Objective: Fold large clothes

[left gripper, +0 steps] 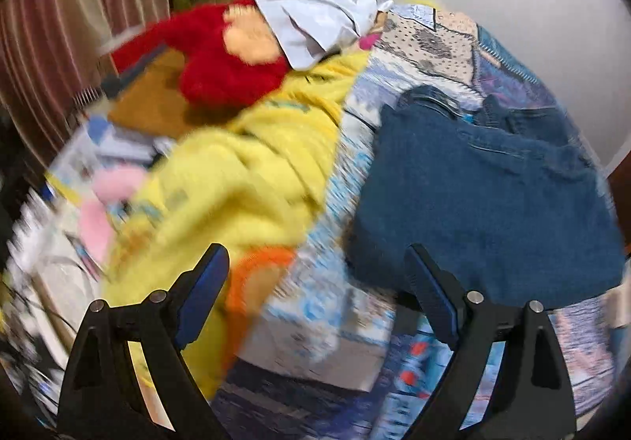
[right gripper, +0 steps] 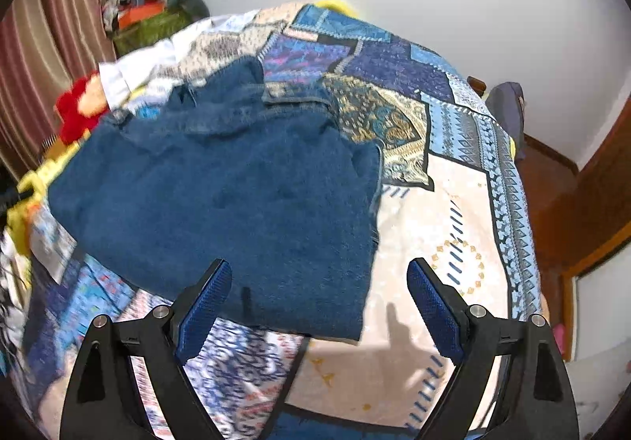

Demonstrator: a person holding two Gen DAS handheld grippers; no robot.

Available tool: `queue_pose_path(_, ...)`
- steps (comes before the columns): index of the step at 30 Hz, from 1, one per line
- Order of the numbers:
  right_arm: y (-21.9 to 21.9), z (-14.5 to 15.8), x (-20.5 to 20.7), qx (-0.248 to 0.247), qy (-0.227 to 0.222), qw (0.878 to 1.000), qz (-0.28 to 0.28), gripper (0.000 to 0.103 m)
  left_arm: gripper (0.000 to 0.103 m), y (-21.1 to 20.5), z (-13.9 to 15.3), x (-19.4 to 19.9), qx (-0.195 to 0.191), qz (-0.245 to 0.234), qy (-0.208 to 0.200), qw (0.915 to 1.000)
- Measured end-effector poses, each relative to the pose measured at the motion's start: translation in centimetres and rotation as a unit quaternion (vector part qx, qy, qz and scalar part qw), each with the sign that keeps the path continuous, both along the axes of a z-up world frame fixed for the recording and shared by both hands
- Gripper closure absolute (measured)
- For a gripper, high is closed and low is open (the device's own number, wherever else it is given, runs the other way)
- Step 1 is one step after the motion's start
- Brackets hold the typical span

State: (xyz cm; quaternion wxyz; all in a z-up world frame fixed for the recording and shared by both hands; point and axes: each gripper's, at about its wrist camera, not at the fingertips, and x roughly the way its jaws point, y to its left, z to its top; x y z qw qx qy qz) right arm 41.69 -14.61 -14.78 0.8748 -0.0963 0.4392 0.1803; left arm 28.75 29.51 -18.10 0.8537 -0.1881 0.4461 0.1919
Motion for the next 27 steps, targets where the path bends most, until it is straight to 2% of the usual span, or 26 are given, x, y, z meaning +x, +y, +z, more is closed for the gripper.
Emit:
queue_pose_path(4,1.7,0.8,-0.4,0.033,-0.001,0.999,0.013,0.013,0.012,-1.4,-1.8,-0.2,-0.064,0.004,-0.008,0.9979)
queue_pose_path(8,4.2,0.1,0.0,0.055,0.013,0.998,0.031,0.013,0.012,-3.2,-4.1,0.7,-0.140,-0.007,-0.016,0.9899)
queue_pose_path(11,6.1,-1.7,1.0,0.061,0.041,0.997,0.038,0.013,0.013,-3.5,-6.0,2.0,-0.207,-0.008,-0.018,0.9781)
queue_pose_path(14,7.4,-4.3,2.4,0.064,0.083,0.994,0.038,0.013,0.014,-3.3,-7.7,3.5,-0.274,-0.013,-0.025,0.9614)
queue_pose_path(16,7.9,-5.4,3.0,0.061,0.085,0.994,0.032,0.012,0.017,-2.7,-8.6,4.6,-0.305,-0.006,-0.032,0.9517)
queue_pose_path(19,8.3,-6.0,3.3,0.053,0.083,0.994,0.044,0.012,0.026,-1.7,-9.2,6.1,-0.325,0.005,-0.052,0.9444)
queue_pose_path(21,8.4,-6.2,3.4,0.052,0.082,0.994,0.052,0.010,0.031,-1.1,-9.4,7.0,-0.326,0.016,-0.061,0.9432)
queue_pose_path(23,8.4,-6.4,3.3,0.050,0.078,0.994,0.058,0.009,0.048,-0.5,-9.8,7.9,-0.314,0.035,-0.067,0.9465)
queue_pose_path(26,8.7,-6.4,3.0,0.042,0.074,0.994,0.068,0.009,0.053,-0.9,-9.8,8.6,-0.289,0.048,-0.070,0.9536)
queue_pose_path(27,8.8,-6.3,2.9,0.036,0.073,0.994,0.068,0.009,0.055,-1.6,-9.1,8.7,-0.261,0.047,-0.066,0.9620)
